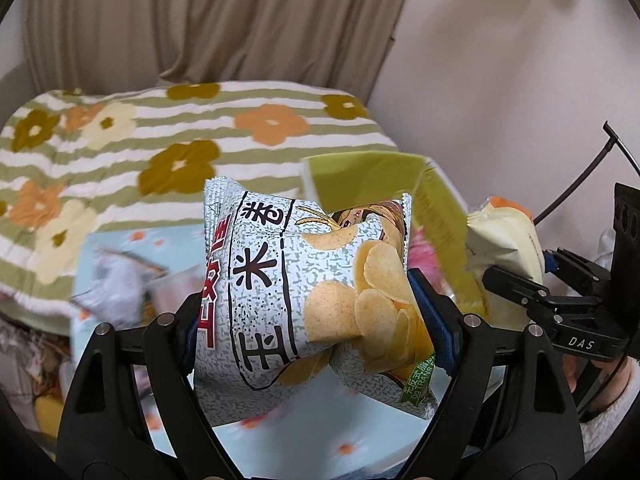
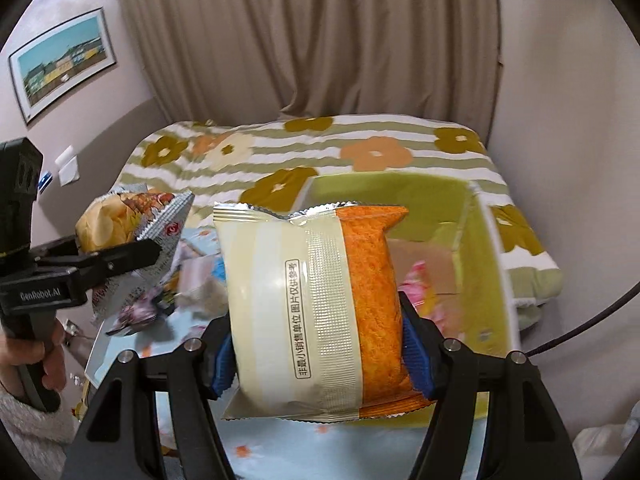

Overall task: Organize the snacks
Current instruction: 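Carry both bags into the cardboard box and open both tools to release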

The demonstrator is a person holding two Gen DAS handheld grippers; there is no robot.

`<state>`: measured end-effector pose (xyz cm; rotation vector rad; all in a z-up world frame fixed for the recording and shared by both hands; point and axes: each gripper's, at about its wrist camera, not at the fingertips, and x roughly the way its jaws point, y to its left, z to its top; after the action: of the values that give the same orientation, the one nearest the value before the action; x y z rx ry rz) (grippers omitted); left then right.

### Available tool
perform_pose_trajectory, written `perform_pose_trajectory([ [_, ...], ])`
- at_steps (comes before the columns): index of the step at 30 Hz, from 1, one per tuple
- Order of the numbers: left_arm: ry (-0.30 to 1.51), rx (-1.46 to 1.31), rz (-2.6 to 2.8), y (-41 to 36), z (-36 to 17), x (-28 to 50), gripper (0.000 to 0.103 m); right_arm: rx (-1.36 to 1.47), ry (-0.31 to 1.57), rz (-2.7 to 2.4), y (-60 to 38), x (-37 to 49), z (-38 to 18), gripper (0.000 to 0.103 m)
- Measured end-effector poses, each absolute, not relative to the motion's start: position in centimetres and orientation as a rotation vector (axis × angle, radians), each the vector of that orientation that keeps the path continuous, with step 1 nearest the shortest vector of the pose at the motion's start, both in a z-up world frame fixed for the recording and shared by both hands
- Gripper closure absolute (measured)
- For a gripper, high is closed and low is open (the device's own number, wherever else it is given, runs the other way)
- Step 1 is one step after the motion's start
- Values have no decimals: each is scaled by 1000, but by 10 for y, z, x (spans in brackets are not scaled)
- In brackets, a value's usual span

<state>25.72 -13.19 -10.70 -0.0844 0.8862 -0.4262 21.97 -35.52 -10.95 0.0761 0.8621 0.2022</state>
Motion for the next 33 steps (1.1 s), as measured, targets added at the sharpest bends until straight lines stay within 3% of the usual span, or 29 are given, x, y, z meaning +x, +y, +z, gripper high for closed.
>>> perform_pose_trajectory([
  [7, 939, -82, -428, -201, -125, 303, 20, 151, 895, 211, -409, 257, -119, 39],
  [18, 1054, -22, -458, -247, -162, 364, 19, 250, 941, 162, -441, 292, -136, 39],
  [23, 1073, 11, -475, -259, -169, 383, 7, 279, 950, 138, -448, 308, -141, 39],
  [24, 1079, 15, -478, -260, -170, 386, 1, 288, 952, 134, -449, 310, -142, 39],
  [33, 1102, 69, -484, -252, -177, 374, 1, 299, 1004, 104, -451, 317, -157, 39],
])
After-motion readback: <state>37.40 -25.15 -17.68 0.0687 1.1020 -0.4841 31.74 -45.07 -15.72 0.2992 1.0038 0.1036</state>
